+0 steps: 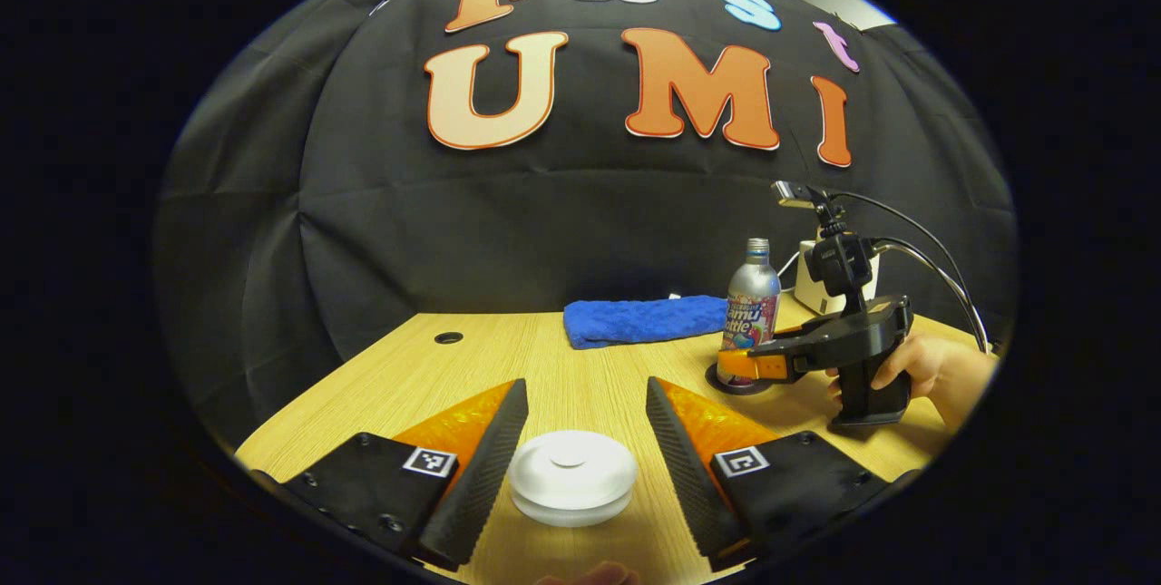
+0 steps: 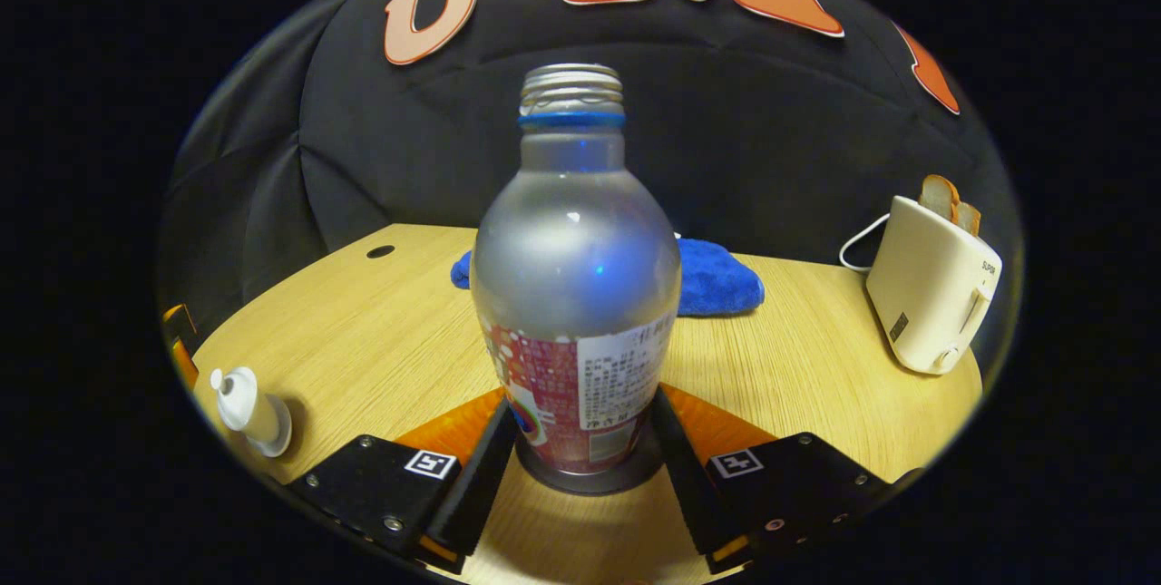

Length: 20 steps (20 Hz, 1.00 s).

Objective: Open the teacup lid with one hand, grasp the water bottle and pour water into the teacup with the other hand; after pouring, place the water bottle on the coaster and then close the teacup lid.

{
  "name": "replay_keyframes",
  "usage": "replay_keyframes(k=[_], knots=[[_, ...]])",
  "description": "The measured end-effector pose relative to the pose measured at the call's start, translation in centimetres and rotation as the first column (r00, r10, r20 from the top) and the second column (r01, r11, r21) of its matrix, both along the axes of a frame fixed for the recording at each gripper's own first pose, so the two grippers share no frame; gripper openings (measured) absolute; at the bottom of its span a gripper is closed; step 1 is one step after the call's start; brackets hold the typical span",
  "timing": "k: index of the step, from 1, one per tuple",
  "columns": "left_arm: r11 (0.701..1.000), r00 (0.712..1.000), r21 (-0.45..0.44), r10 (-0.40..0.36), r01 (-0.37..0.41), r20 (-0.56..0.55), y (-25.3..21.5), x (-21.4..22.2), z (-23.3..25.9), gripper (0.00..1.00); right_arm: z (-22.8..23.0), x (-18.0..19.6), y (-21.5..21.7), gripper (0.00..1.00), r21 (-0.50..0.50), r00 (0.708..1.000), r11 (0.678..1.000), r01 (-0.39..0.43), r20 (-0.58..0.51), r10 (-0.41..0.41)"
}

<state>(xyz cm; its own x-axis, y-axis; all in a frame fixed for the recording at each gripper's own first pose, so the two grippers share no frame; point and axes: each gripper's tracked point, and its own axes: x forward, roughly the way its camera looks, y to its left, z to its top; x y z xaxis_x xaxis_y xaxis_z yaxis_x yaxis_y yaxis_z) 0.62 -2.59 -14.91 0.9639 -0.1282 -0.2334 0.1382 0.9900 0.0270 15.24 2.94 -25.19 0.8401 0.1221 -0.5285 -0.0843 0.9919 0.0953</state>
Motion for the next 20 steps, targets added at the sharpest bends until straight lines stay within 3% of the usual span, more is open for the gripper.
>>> replay_keyframes(k=[6,11,15,20], knots=[[1.000,0.997,-0.004,0.029,-0.029,0.066,-0.3,-0.5,3.2,0.97,4.9,-4.0,-2.4,0.98,-0.072,0.993,0.997,0.009,0.117,-0.001],[1.000,0.994,-0.007,0.019,-0.018,0.111,-1.9,-1.0,5.7,0.97,10.5,-8.2,-4.9,0.98,-0.102,0.968,0.994,0.043,0.249,-0.017],[0.999,0.987,-0.030,0.015,-0.010,0.157,-3.1,-2.0,8.3,0.97,14.9,-10.5,-5.3,0.97,-0.088,0.930,0.994,0.064,0.367,-0.027],[0.999,0.977,-0.048,0.034,-0.025,0.212,-3.6,-3.8,10.6,0.94,17.2,-13.5,-6.1,0.97,-0.061,0.901,0.993,0.105,0.428,-0.069]])
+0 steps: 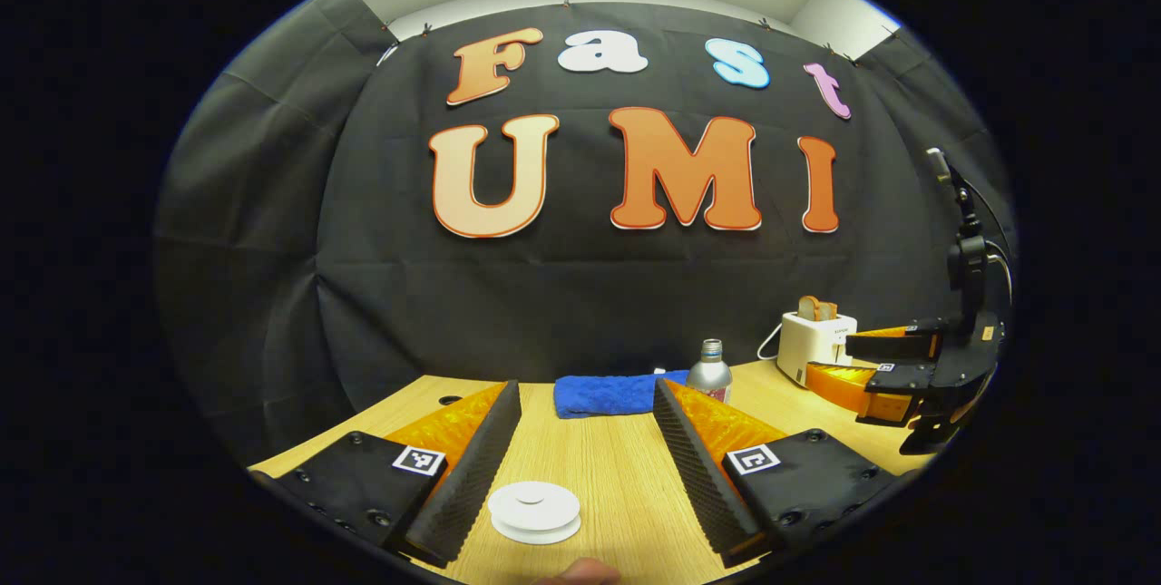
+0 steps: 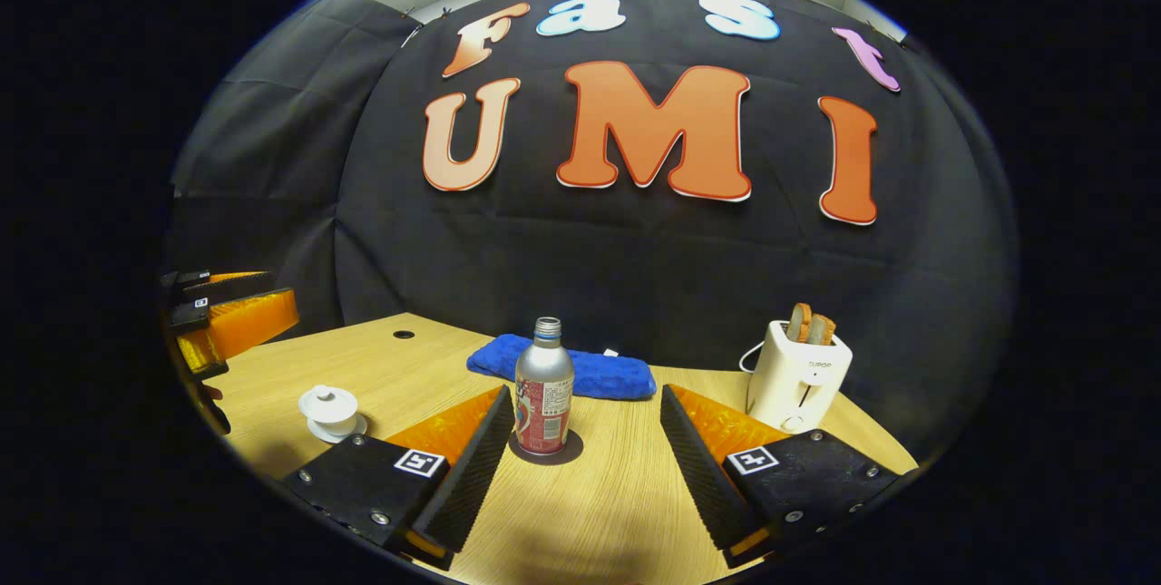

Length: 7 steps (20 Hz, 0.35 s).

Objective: Open the teacup lid with one hand, grasp the water bottle and pour water into the teacup with the other hand; after pouring, place the water bottle on the coaster and then close the teacup lid.

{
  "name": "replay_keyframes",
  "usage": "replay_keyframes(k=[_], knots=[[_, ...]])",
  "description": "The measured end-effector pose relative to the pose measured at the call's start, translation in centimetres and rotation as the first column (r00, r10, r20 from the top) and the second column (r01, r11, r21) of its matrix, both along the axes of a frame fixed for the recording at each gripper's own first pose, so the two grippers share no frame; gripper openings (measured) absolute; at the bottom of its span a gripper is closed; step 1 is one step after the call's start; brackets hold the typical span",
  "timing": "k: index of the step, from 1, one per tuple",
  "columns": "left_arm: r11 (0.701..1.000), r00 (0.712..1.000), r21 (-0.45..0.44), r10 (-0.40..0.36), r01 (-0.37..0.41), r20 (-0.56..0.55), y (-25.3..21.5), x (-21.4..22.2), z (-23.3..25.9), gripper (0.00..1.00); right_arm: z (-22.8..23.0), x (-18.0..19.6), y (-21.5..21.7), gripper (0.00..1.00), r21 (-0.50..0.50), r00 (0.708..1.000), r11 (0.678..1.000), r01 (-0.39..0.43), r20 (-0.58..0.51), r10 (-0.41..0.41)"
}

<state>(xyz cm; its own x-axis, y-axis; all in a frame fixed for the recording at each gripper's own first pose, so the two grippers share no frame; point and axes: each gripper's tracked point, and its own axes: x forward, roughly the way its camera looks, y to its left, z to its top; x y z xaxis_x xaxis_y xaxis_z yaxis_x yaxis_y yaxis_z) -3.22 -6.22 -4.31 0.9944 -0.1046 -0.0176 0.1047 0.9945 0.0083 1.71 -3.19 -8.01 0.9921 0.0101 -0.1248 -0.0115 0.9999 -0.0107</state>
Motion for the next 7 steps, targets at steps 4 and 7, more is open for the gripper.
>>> replay_keyframes(k=[4,7], knots=[[1.000,0.999,0.013,0.009,-0.009,0.053,-0.4,-1.6,2.3,1.00,1.9,-2.3,0.0,0.97,0.015,0.999,1.000,0.012,0.044,-0.013],[0.999,0.997,0.039,0.012,-0.015,0.075,-0.6,-2.1,3.4,1.00,3.1,-3.6,-0.9,0.97,0.006,0.996,0.998,0.064,0.061,-0.065]])
